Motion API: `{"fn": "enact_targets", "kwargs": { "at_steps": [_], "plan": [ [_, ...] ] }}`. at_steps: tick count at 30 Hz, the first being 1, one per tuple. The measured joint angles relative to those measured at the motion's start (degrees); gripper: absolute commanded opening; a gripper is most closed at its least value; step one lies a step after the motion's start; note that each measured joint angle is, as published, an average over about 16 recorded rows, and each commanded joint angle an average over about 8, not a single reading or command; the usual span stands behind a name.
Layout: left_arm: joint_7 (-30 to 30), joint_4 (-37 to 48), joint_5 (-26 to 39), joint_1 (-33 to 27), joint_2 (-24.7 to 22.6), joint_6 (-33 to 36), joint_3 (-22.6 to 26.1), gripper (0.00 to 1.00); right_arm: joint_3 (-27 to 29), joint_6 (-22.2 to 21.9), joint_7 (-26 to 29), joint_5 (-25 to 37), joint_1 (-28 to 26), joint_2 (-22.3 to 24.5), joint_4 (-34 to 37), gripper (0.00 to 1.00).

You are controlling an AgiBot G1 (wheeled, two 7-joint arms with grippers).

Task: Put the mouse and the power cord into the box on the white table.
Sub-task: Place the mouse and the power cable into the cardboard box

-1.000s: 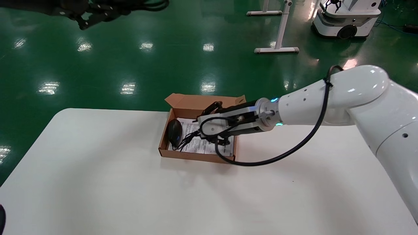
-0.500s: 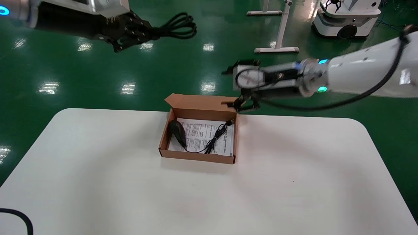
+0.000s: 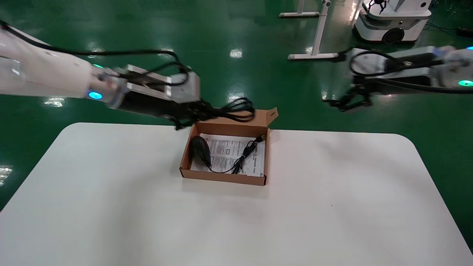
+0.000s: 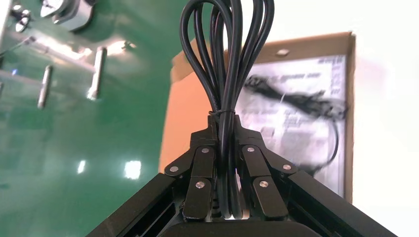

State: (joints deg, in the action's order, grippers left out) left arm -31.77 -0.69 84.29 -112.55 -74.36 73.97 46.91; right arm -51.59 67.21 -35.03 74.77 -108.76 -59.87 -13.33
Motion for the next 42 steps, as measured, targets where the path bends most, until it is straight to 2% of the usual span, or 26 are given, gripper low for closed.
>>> {"fn": "enact_targets", "kwargs": {
  "at_steps": [8,18,19,26,27,34,42],
  "plan": [
    [-0.8,-2.7,0.5,4.7,-2.6,-2.8,0.5,0.0,-0.6,0.8,1.1,0.9,-0.1,3.2,-1.7,1.0],
    [-0.9,-7.2,1.6,8.2,-3.3,-8.3,2.0,0.02,-0.7,0.7,2.6,1.2,0.6,4.8,-4.8,1.0],
    [-0.9,-7.6,1.6,8.5,-3.3,-9.1,2.1,0.08,-0.7,0.7,2.8,1.2,0.7,4.9,-5.2,1.0],
    [-0.7,-10.0,1.9,9.9,-3.4,-14.3,3.2,0.93,-0.7,0.4,4.5,1.1,1.3,5.8,-7.3,1.0],
    [-0.7,-10.3,1.9,10.0,-3.4,-14.9,3.3,0.99,-0.7,0.4,4.7,1.0,1.4,5.9,-7.6,1.0],
    [-0.3,-11.6,1.8,10.9,-3.3,-18.2,4.1,1.0,-0.4,0.0,6.3,0.5,2.2,6.4,-9.3,1.0],
    [0.1,-12.3,1.6,11.3,-3.2,-18.9,4.3,1.0,-0.3,-0.2,6.9,0.1,2.7,6.5,-10.1,1.0]
  ]
}}
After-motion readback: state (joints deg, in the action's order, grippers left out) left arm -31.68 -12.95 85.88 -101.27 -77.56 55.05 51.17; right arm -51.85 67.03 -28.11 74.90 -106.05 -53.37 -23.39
